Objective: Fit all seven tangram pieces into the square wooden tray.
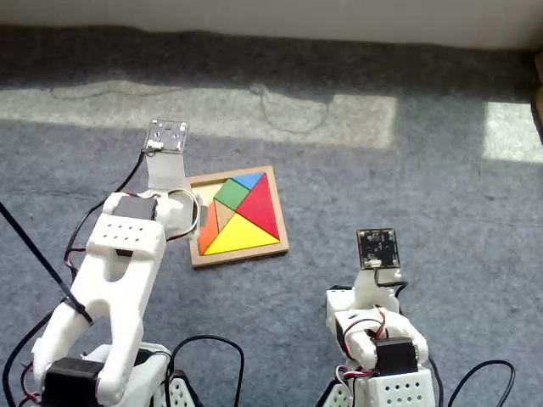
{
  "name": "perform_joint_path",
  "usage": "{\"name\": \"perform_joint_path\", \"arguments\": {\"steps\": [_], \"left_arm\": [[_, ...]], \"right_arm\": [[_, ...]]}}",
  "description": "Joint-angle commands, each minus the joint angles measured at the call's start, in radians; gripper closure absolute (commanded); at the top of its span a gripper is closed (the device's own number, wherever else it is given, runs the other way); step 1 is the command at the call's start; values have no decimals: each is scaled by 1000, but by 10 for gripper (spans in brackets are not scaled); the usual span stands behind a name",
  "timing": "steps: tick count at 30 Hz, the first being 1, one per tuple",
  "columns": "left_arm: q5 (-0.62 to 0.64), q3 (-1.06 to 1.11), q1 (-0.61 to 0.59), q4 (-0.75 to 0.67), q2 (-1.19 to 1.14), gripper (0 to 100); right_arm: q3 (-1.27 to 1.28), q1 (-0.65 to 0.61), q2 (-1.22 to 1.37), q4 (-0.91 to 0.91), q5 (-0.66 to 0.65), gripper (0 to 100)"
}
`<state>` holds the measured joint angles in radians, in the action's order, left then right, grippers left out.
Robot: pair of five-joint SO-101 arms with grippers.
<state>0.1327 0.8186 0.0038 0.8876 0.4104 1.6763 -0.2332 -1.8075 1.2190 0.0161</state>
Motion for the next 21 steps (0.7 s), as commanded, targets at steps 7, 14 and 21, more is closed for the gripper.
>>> {"name": "perform_joint_path", "arguments": {"steps": [7, 14, 21], "left_arm": [[-12, -4, -122, -12, 53, 804], [-141, -4, -202, 71, 133, 804], [-557, -7, -237, 167, 133, 804]], "right_arm": [[153, 12, -5, 4, 6, 989], [153, 12, -5, 4, 6, 989], [153, 12, -5, 4, 6, 989]]}}
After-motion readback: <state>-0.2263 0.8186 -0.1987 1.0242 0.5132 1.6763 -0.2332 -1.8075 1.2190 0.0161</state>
